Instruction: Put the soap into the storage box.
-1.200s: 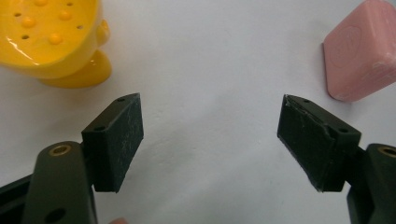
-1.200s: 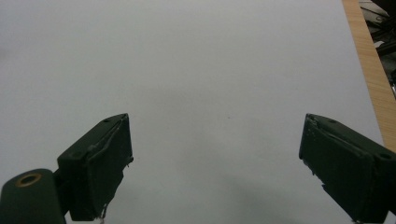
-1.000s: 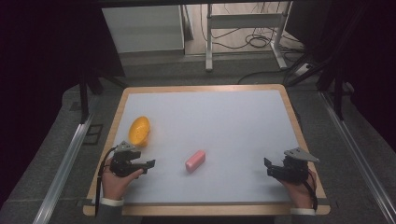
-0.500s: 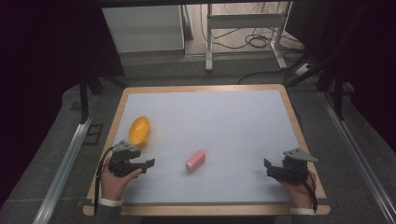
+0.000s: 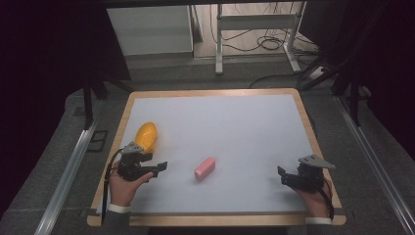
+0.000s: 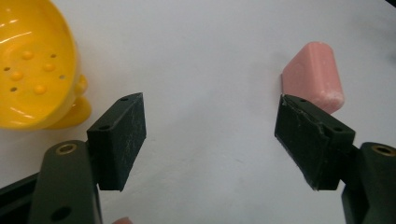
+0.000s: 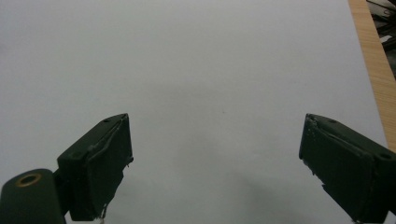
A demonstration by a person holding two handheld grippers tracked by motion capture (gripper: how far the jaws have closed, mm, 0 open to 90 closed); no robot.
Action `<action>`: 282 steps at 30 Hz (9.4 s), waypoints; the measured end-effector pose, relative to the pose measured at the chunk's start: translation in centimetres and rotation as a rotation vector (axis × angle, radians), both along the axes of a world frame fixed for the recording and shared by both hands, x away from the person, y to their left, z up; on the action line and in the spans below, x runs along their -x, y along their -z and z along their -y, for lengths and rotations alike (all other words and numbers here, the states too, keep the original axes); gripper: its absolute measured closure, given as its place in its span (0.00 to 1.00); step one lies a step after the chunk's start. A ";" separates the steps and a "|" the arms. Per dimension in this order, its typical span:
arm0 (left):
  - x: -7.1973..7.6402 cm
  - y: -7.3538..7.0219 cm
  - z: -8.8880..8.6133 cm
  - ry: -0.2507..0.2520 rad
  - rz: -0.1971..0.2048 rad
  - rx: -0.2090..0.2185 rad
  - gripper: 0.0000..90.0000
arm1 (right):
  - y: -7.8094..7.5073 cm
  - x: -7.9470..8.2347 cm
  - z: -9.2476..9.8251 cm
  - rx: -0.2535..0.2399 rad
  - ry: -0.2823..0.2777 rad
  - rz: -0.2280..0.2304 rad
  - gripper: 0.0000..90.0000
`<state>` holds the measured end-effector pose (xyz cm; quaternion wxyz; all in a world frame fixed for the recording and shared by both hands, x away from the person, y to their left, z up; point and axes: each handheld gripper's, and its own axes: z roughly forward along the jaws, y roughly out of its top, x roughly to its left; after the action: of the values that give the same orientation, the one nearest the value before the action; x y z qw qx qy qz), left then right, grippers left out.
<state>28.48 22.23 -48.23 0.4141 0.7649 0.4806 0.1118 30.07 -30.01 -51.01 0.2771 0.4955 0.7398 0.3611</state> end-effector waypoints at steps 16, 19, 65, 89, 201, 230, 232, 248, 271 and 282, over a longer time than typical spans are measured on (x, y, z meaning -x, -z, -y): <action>-1.0 -2.3 2.9 0.082 0.005 -0.044 0.29 | -0.2 0.2 0.6 -0.001 0.021 0.004 0.10; -1.1 -2.5 3.5 0.094 0.006 -0.054 0.29 | -0.2 0.3 0.5 -0.003 0.021 0.008 0.10; -3.7 -1.6 12.3 0.247 -0.064 -0.217 0.27 | -0.2 0.2 0.2 0.009 0.010 0.012 0.10; -5.5 1.2 15.8 0.285 -0.150 -0.287 0.31 | 0.0 0.1 0.2 0.018 0.011 0.006 0.10; -7.5 -2.6 7.0 0.078 -0.106 -0.248 0.67 | 0.5 -0.1 0.6 0.027 0.037 -0.017 0.11; -7.8 -3.4 2.5 -0.022 -0.090 -0.257 0.67 | 0.6 -0.2 0.6 0.034 0.040 -0.024 0.11; -7.8 -3.4 2.1 -0.029 -0.093 -0.257 0.67 | 0.6 -0.2 0.6 0.033 0.041 -0.025 0.11; -8.8 -3.5 0.2 -0.086 -0.092 -0.247 0.67 | 0.7 -0.2 0.6 0.038 0.044 -0.029 0.11; -11.0 -2.9 -2.3 -0.164 -0.135 -0.251 0.67 | 0.8 -0.3 0.6 0.040 0.044 -0.034 0.11; -12.2 -1.5 -3.0 -0.185 -0.152 -0.268 0.67 | 0.8 -0.3 0.6 0.040 0.046 -0.034 0.11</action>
<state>40.63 25.22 -46.70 0.2588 0.7719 0.5598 0.1544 30.35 -30.65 -51.85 0.2825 0.5127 0.7401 0.3311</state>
